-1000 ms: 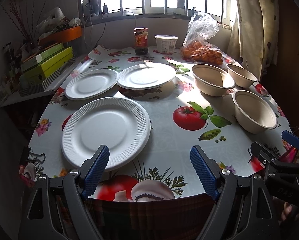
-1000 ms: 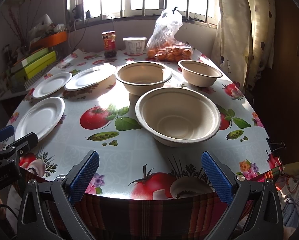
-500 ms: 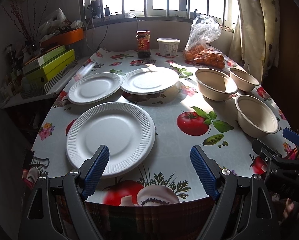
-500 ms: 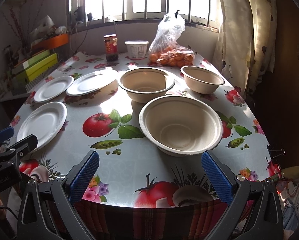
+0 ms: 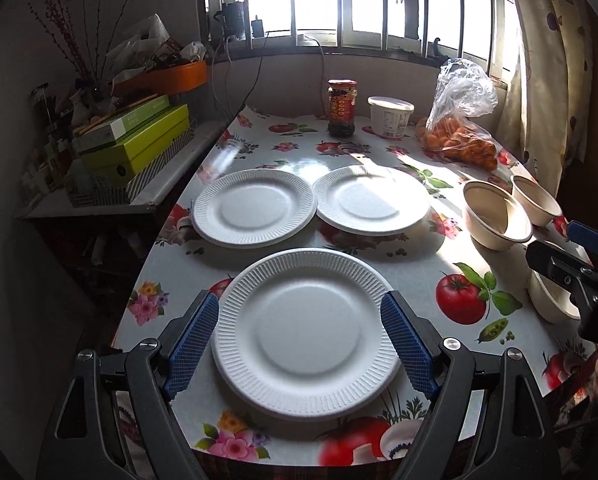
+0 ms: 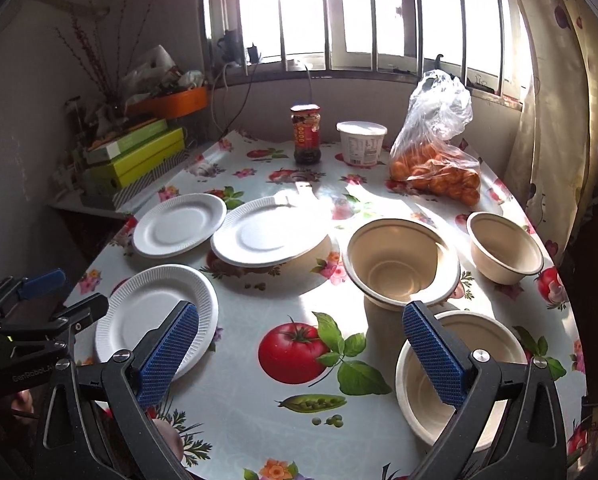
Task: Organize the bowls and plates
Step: 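Move the left tool toward a white paper plate while the right tool approaches another plate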
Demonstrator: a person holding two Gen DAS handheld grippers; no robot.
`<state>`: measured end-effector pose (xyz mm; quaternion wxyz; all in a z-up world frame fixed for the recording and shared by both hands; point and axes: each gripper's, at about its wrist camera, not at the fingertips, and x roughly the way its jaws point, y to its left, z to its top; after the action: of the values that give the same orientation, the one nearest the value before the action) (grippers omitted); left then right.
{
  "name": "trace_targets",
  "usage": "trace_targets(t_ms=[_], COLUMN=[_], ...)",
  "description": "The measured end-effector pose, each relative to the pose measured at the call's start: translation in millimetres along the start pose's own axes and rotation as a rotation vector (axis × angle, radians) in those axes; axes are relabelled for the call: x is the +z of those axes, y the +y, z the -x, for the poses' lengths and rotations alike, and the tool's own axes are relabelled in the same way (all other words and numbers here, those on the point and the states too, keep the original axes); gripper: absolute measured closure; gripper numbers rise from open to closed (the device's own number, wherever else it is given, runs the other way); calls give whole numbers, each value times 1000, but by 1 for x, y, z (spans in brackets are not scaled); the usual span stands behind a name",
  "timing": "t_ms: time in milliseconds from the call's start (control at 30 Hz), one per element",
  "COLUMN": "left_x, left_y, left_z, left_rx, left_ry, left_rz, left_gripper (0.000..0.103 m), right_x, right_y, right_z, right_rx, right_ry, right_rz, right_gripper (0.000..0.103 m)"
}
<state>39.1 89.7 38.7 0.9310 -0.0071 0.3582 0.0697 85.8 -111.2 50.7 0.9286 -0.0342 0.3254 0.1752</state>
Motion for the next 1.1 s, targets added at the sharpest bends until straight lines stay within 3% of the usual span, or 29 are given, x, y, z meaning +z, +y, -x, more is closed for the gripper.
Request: trace_targets(t_ms=[167, 300, 500, 633, 767, 867, 1100], left_x=[22, 34, 47, 55, 62, 67, 78], left_y=[37, 62, 92, 112, 127, 133, 146], left_z=[-16, -35, -57, -77, -99, -112, -129], left_rx=[45, 40, 63, 39, 28, 46, 27], left_ry=[15, 63, 74, 98, 131, 145, 153], left_rz=[53, 103, 160, 216, 251, 240, 239], left_gripper=[19, 19, 19, 19, 29, 29, 29], right_x=[34, 54, 81, 92, 99, 104, 117], right_y=[13, 17, 23, 29, 35, 41, 53], right_z=[-26, -47, -83, -110, -135, -148, -180], right_rx=[9, 63, 126, 161, 188, 210, 251], right_ry=[9, 27, 66, 119, 169, 188, 250], right_rz=[62, 65, 67, 64, 66, 78, 69], right_gripper=[0, 0, 1, 12, 12, 23, 25])
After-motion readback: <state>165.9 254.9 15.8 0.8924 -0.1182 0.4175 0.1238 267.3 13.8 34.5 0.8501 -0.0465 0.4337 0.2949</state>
